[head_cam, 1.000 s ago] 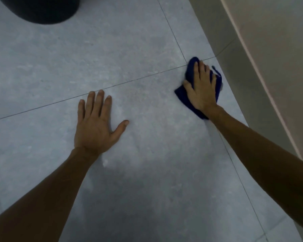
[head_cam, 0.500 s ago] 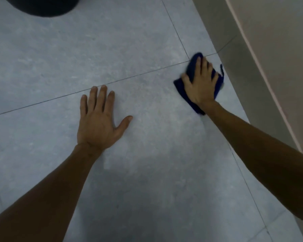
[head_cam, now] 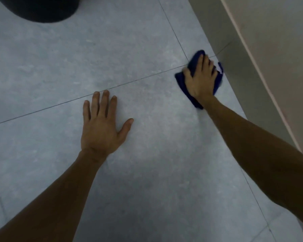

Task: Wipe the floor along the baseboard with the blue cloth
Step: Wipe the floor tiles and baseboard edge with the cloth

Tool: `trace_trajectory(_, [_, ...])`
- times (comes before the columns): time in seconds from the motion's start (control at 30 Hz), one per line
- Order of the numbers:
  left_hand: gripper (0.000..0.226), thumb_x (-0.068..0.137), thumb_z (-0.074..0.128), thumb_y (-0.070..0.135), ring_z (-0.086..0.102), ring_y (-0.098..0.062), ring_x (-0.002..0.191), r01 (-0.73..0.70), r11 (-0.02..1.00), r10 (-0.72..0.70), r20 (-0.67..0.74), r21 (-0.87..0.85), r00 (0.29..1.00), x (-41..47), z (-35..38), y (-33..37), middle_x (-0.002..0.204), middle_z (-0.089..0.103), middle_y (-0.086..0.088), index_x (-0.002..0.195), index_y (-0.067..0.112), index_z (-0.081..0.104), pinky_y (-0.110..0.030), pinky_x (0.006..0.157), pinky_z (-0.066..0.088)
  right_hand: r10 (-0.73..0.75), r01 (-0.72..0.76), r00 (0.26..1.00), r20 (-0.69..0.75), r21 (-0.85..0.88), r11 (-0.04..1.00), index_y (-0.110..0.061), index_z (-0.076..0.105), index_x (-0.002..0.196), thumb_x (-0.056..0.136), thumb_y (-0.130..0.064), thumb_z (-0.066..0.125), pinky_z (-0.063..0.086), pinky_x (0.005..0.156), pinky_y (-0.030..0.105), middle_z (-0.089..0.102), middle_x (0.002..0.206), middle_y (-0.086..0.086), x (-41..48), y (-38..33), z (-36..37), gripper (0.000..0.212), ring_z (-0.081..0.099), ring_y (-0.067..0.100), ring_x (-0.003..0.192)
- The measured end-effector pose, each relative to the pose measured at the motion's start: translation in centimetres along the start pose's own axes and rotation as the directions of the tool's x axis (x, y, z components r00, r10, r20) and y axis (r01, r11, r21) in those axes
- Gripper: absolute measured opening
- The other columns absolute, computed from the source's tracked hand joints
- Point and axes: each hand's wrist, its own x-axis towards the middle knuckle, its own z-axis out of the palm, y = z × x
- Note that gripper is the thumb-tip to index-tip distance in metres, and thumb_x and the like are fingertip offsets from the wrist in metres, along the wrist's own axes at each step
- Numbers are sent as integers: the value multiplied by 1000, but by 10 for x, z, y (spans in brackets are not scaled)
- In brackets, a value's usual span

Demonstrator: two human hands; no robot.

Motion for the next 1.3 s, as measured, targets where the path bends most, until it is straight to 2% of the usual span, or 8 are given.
trace_trajectory(0.2, [83, 99, 28, 65, 10, -35, 157, 0, 1000, 0, 9, -8, 1000, 0, -2, 0, 168, 20, -18, 157, 6, 30, -58, 126, 12, -511, 510, 849, 135, 44, 859, -11, 23, 160, 101, -48, 36, 12, 125, 52, 24, 167, 12, -126, 28, -3, 71, 21, 32, 153])
trace_trajectory(0.3, [83, 99, 29, 65, 10, -35, 157, 3, 1000, -3, 10, 5, 1000, -1, -3, 1, 167, 21, -18, 157, 5, 31, -57, 126, 11, -192, 190, 979, 75, 30, 981, -5, 22, 158, 98, -52, 29, 18, 123, 55, 27, 163, 19, -100, 71, -9, 77, 27, 38, 149])
trace_trajectory(0.4, [83, 98, 31, 65, 13, -36, 157, 8, 1000, -8, -3, 8, 1000, 0, -3, 2, 166, 24, -18, 155, 5, 34, -57, 126, 12, 107, -108, 993, 39, 8, 994, -2, 18, 159, 93, -57, 23, 15, 122, 56, 24, 164, 21, -5, 37, -11, 86, 24, 40, 149])
trace_trajectory(0.53, [82, 98, 33, 64, 14, -35, 157, 8, 1000, -8, 2, 23, 1000, 0, -2, 1, 166, 25, -18, 155, 5, 35, -57, 126, 13, -87, 88, 995, 52, -12, 996, -5, 21, 159, 95, -53, 28, 17, 121, 52, 28, 163, 17, 47, -30, -7, 80, 28, 37, 147])
trace_trajectory(0.67, [82, 99, 31, 63, 13, -35, 157, 3, 1000, -3, 11, 12, 1000, 0, -4, 1, 166, 24, -18, 156, 5, 34, -57, 126, 13, -455, 454, 886, 94, 27, 890, -6, 26, 158, 99, -49, 34, 20, 123, 52, 30, 162, 16, -45, 20, -3, 73, 29, 35, 148])
trace_trajectory(0.87, [83, 98, 30, 65, 10, -34, 158, 13, 1000, -13, 20, 13, 1000, 1, -2, 1, 168, 21, -17, 157, 6, 32, -57, 126, 12, -19, 19, 1000, 10, -1, 1000, -2, 23, 157, 90, -57, 21, 23, 119, 53, 32, 160, 20, 26, 28, -12, 87, 32, 38, 143])
trace_trajectory(1.13, [76, 101, 33, 58, 13, -34, 157, 9, 1000, -9, -8, 22, 1000, 0, -1, 0, 167, 23, -16, 156, 6, 34, -57, 126, 14, -527, 527, 841, 118, 39, 849, -7, 24, 158, 96, -45, 39, 21, 122, 54, 27, 164, 15, -60, 34, -3, 74, 27, 34, 149])
trace_trajectory(1.3, [75, 103, 30, 56, 13, -36, 157, 10, 1000, -9, -20, 22, 1000, -1, 1, 1, 167, 23, -18, 157, 5, 32, -57, 126, 13, -182, 182, 982, 53, 7, 983, -11, 18, 161, 94, -50, 25, 13, 124, 54, 22, 167, 13, 23, 25, -9, 78, 22, 34, 152])
